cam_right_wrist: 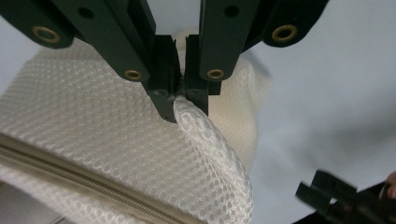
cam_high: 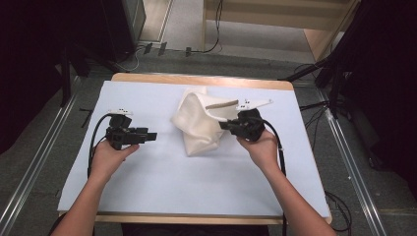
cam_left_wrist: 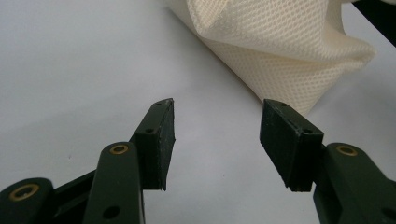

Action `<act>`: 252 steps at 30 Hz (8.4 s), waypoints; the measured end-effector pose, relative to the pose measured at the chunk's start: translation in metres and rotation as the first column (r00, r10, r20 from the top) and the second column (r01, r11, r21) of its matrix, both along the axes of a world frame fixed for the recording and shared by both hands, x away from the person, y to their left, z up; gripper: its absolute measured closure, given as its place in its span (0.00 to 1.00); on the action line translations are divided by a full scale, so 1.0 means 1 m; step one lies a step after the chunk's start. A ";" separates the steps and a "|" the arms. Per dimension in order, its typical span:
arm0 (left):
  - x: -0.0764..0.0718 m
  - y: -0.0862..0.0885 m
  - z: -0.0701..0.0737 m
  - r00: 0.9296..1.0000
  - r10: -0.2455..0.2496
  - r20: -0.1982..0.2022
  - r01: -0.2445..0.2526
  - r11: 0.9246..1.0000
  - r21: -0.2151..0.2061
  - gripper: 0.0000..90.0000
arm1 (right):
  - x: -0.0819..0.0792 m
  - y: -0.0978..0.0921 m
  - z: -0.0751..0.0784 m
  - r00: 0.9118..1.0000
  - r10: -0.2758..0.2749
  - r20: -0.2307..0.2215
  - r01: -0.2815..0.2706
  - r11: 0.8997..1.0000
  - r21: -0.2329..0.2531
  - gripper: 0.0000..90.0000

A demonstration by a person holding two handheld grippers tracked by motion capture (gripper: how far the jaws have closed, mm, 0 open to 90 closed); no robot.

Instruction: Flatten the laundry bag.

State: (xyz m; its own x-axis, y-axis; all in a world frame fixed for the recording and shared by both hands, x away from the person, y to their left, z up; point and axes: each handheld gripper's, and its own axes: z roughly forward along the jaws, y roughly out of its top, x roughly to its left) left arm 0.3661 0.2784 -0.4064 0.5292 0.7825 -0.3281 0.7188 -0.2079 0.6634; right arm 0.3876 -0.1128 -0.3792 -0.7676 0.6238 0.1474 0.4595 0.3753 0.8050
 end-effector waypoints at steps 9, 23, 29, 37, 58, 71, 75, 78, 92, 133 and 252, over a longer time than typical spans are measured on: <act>0.003 -0.007 0.002 1.000 -0.023 0.002 0.023 1.000 -0.017 0.49 | -0.043 0.002 -0.019 0.998 0.054 -0.041 -0.056 0.997 -0.044 0.97; 0.017 -0.054 0.012 0.992 -0.101 0.080 0.107 0.991 -0.082 0.42 | -0.074 -0.013 -0.045 0.995 0.059 -0.085 -0.065 0.996 -0.064 0.97; 0.028 -0.072 -0.001 0.989 -0.148 0.026 0.150 0.986 -0.078 0.32 | -0.075 -0.013 -0.045 0.995 0.057 -0.078 -0.062 0.996 -0.062 0.97; 0.036 -0.087 -0.010 0.977 -0.214 -0.020 0.208 0.965 -0.161 0.57 | -0.082 -0.008 -0.045 0.995 0.073 -0.073 -0.078 0.995 -0.064 0.97; 0.018 -0.012 0.023 0.992 -0.103 0.079 0.112 0.987 -0.114 0.96 | -0.120 0.060 -0.051 0.960 0.248 -0.131 -0.254 0.967 -0.027 0.97; 0.014 0.028 0.000 0.997 -0.061 0.039 0.066 0.988 -0.138 0.95 | -0.116 0.019 -0.036 0.976 0.196 -0.093 -0.193 0.981 0.036 0.77; 0.009 0.036 -0.001 0.998 -0.053 0.047 0.059 0.989 -0.137 0.94 | -0.107 -0.013 -0.032 0.992 0.098 -0.078 -0.096 0.995 0.035 0.81; 0.006 0.044 -0.003 0.999 -0.045 0.027 0.048 0.988 -0.150 0.94 | -0.096 -0.027 -0.028 0.998 0.029 -0.054 -0.028 0.999 0.018 0.92; -0.009 0.066 -0.011 1.000 0.023 0.017 -0.021 0.992 -0.122 0.93 | -0.021 -0.019 -0.007 0.999 -0.046 -0.027 0.047 0.997 0.067 0.93; -0.013 0.071 0.074 0.996 0.038 0.084 -0.031 0.996 -0.088 0.93 | -0.002 -0.010 -0.021 0.998 -0.028 -0.060 0.030 0.999 0.042 0.68; 0.020 0.092 0.005 0.986 0.165 -0.004 -0.165 0.986 -0.024 0.61 | -0.057 -0.069 -0.020 0.996 -0.090 -0.017 0.090 0.996 0.005 0.75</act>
State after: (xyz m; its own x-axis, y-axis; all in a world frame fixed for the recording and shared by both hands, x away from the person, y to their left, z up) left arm 0.3857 0.3701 -0.4015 0.3926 0.8509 -0.3489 0.7430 -0.0699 0.6656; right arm 0.3307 -0.1817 -0.3992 -0.7058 0.6892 0.1637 0.5046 0.3270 0.7990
